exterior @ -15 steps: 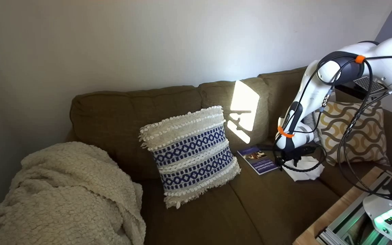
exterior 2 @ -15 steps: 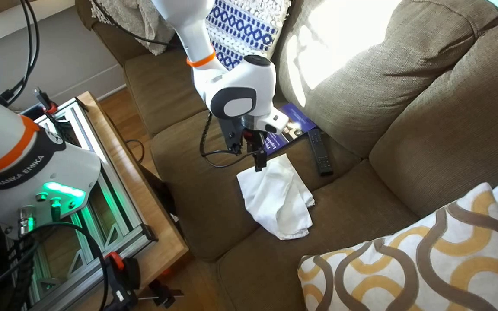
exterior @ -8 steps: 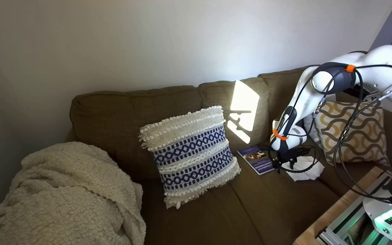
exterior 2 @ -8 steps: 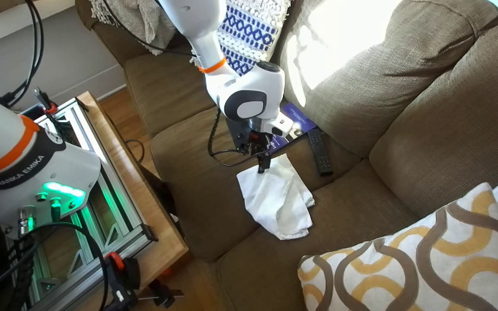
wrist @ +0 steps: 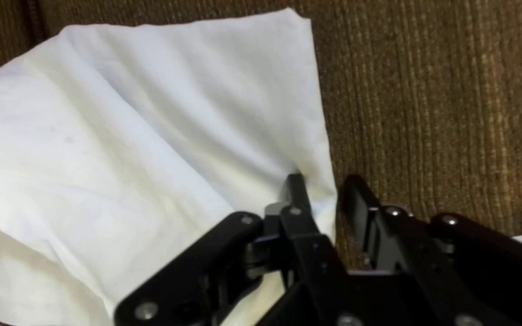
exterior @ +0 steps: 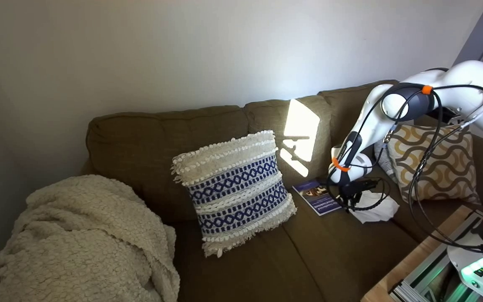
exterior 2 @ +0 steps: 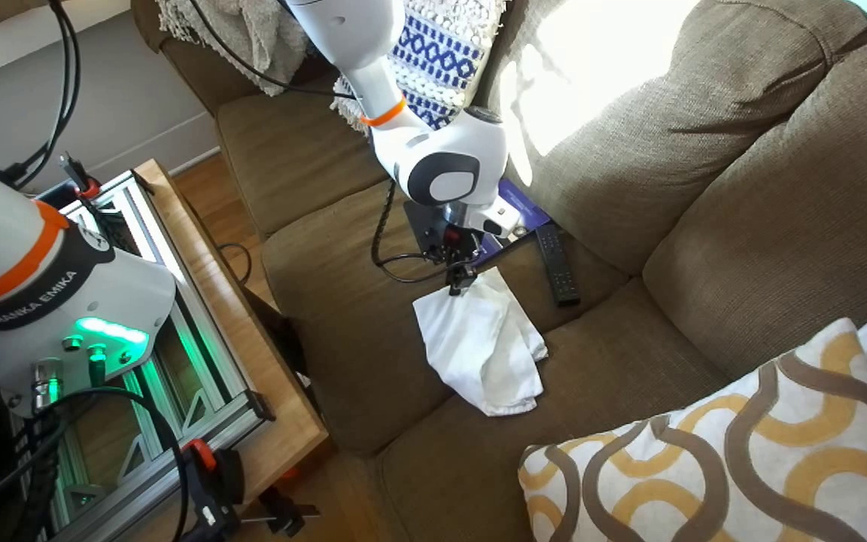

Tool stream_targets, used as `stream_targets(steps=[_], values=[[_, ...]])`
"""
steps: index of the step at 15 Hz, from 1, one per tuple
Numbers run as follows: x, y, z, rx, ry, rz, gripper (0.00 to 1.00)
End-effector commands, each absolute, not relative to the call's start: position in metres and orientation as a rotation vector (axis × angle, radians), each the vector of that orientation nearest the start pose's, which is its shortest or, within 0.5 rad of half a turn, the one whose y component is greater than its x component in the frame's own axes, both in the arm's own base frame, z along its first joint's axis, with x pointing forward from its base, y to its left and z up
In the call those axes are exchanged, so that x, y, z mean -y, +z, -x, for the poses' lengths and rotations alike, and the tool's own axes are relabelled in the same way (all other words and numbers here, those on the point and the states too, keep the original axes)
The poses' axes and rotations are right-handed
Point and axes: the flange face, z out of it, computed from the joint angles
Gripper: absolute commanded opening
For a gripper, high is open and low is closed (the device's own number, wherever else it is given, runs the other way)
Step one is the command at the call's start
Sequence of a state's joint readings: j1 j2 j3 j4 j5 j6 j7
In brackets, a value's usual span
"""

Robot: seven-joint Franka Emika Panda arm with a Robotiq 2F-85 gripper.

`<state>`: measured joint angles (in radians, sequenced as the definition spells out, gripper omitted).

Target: Fold the white towel from left to right then place it on the backrest of the sofa.

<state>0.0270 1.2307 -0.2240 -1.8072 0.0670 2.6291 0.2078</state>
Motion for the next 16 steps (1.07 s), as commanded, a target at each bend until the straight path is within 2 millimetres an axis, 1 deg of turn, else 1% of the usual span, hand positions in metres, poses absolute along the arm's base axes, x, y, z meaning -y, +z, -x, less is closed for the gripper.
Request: stream_targets(steps=[1,4,5,6,11,12,13,14,15,16], values=[[0.13,-0.141,-0.489,-0.618,0.684,3.252,0.0],[0.133,-0.139,-0.49,-0.615,0.729,3.257,0.0],[0.136,-0.138,-0.488,-0.621,0.747,3.259,0.2],[0.136,-0.137,-0.488,-0.627,0.756,3.257,0.3],[0.142,-0.138,-0.487,-0.637,0.808,3.269,0.66],[0.142,-0.14,-0.487,-0.63,0.823,3.272,0.74],[0.142,-0.142,-0.487,-0.624,0.832,3.273,0.78],[0.142,-0.143,-0.486,-0.618,0.843,3.275,0.39],[0.142,-0.143,-0.486,-0.615,0.854,3.276,0.44],[0.142,-0.144,-0.486,-0.612,0.864,3.279,0.44]])
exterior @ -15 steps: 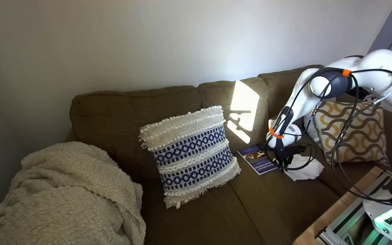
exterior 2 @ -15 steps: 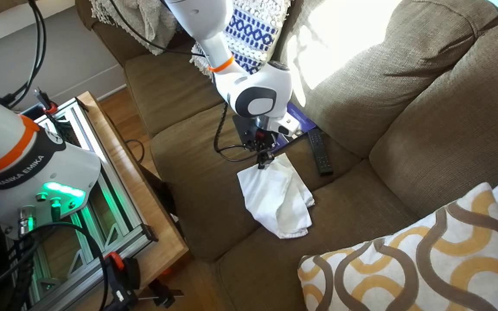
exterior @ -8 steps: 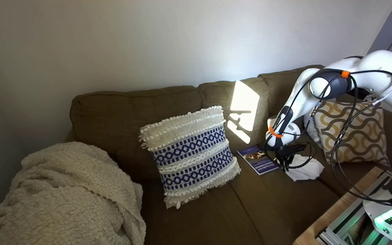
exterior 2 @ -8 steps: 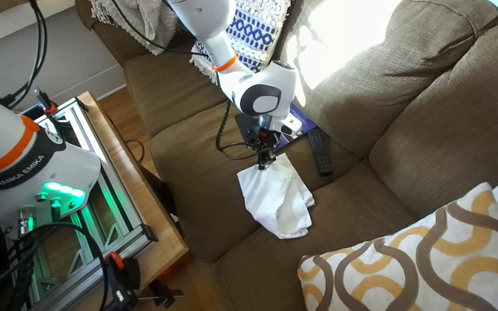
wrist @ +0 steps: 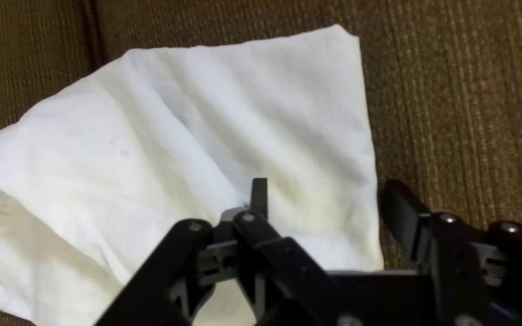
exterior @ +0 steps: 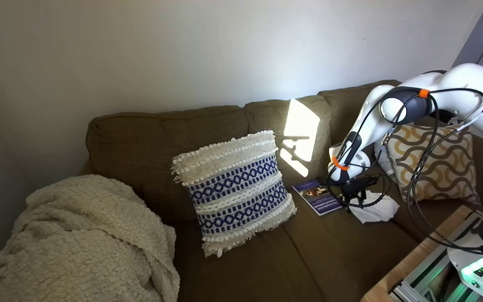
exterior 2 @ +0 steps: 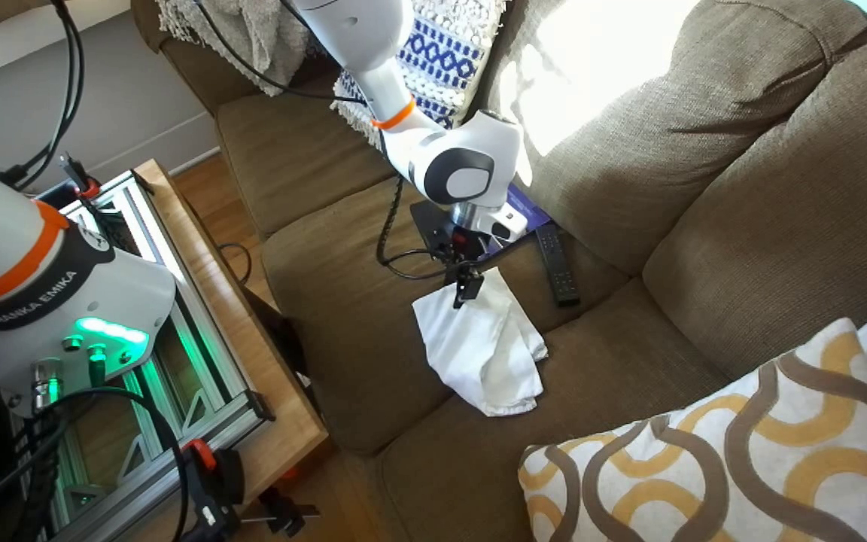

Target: Fold the white towel from left to right then place it on the backrest of the sofa.

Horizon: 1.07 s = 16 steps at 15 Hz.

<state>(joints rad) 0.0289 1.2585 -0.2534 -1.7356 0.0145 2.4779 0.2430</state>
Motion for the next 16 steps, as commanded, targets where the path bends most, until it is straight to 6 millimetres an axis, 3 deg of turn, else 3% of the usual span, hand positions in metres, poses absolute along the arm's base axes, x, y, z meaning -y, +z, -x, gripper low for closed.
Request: stream_targets(steps=[1,3,6,9,16], values=[[0.143,-0.144,-0.486,-0.613,0.874,3.28,0.37],[0.142,-0.145,-0.489,-0.599,0.888,3.287,0.19],[0.14,-0.143,-0.493,-0.579,0.899,3.294,0.0],[0.14,-0.126,-0.493,-0.555,0.841,3.308,0.01],[0.153,-0.054,-0.47,-0.614,0.528,3.343,0.02]])
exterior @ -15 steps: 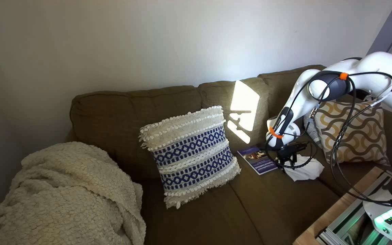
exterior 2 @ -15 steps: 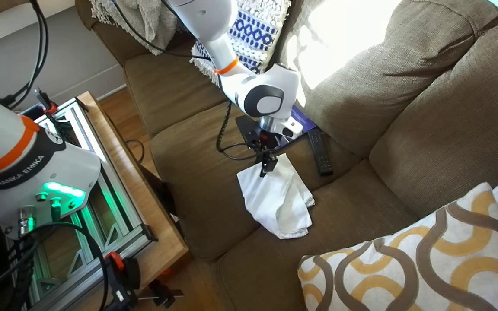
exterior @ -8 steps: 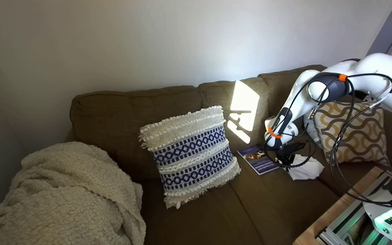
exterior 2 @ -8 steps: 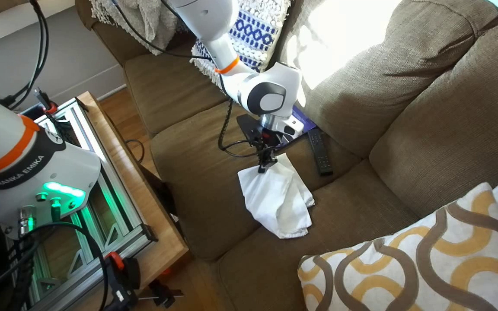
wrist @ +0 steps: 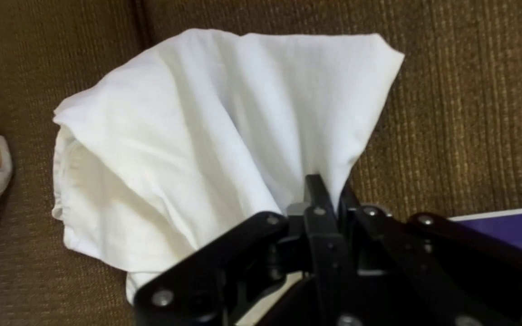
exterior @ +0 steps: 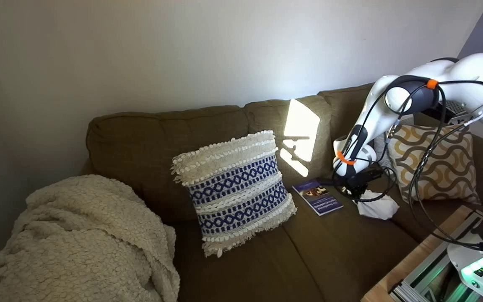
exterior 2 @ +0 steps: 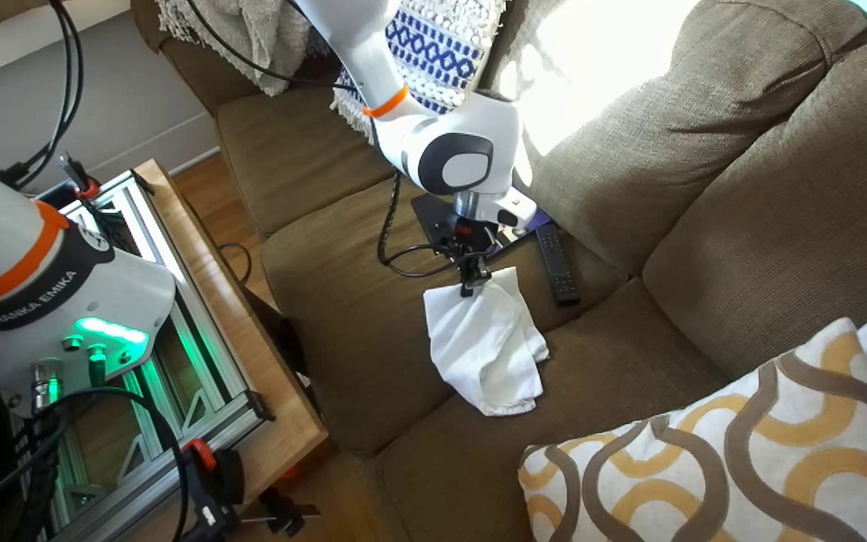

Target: Fold the white towel from left to right then place it on the backrest of the sofa.

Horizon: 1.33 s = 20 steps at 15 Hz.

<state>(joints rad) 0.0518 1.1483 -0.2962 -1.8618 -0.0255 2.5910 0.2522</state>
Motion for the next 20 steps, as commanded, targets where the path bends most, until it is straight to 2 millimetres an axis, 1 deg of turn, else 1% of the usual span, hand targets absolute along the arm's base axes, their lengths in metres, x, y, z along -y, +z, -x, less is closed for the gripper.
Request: stream_targets(steps=[1,5,7,10,11,13,15,17,18,20], values=[[0.154,-0.043,-0.467,-0.63,0.467,3.345,0.02],[0.146,0.006,-0.455,-0.639,0.198,3.364,0.02],[0.144,0.03,-0.45,-0.643,0.089,3.378,0.02],[0.142,0.064,-0.441,-0.646,-0.027,3.383,0.02],[0.148,0.038,-0.458,-0.618,0.029,3.393,0.07],[0.144,0.054,-0.453,-0.621,-0.004,3.392,0.07],[0.142,0.06,-0.45,-0.623,-0.008,3.387,0.07],[0.142,0.06,-0.449,-0.624,-0.005,3.386,0.07],[0.142,0.064,-0.45,-0.628,-0.036,3.372,0.02],[0.146,0.078,-0.452,-0.63,-0.092,3.367,0.02]])
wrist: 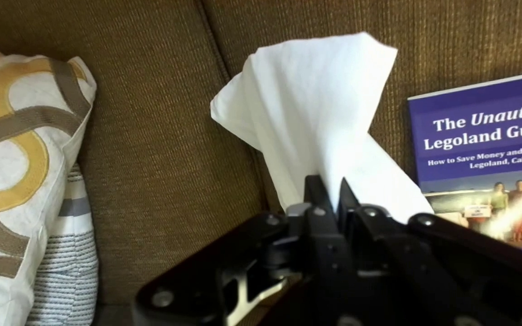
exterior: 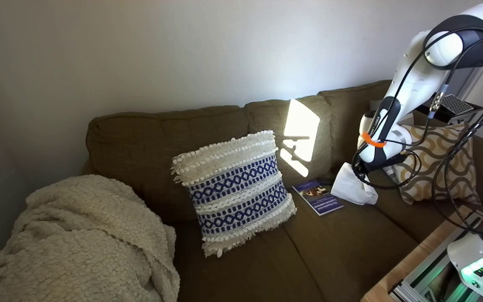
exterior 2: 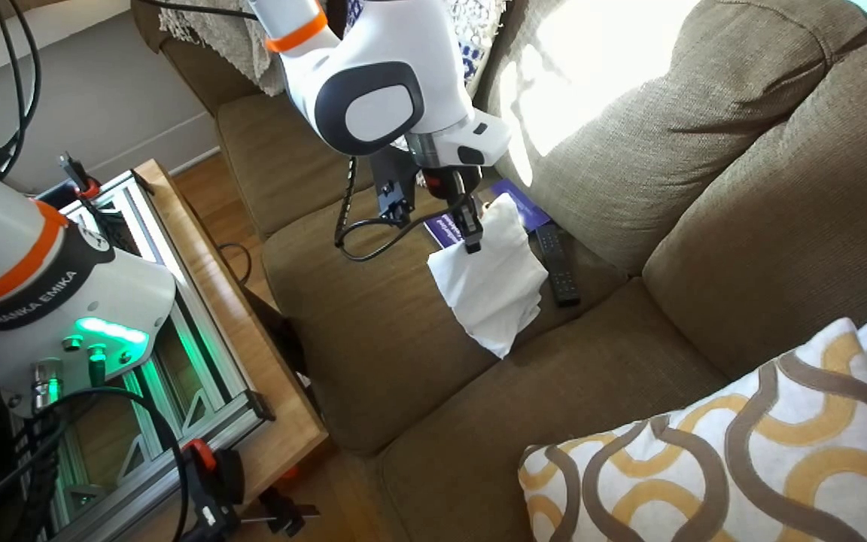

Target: Fold the white towel from left to right then place it on the backrest of the sofa.

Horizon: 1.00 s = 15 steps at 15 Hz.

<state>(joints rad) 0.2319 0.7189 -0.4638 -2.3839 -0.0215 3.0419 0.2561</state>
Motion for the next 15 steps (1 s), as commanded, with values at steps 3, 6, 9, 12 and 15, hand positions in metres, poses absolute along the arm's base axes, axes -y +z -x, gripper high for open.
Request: stream_targets(steps=[3,6,9,12,15], values=[[0.157,0.104,-0.452,-0.662,-0.176,3.345,0.02],[0.167,0.135,-0.453,-0.696,-0.233,3.305,0.02],[0.174,0.168,-0.454,-0.753,-0.292,3.251,0.02],[0.184,0.204,-0.46,-0.853,-0.337,3.183,0.02],[0.194,0.244,-0.469,-0.941,-0.355,3.111,0.02]])
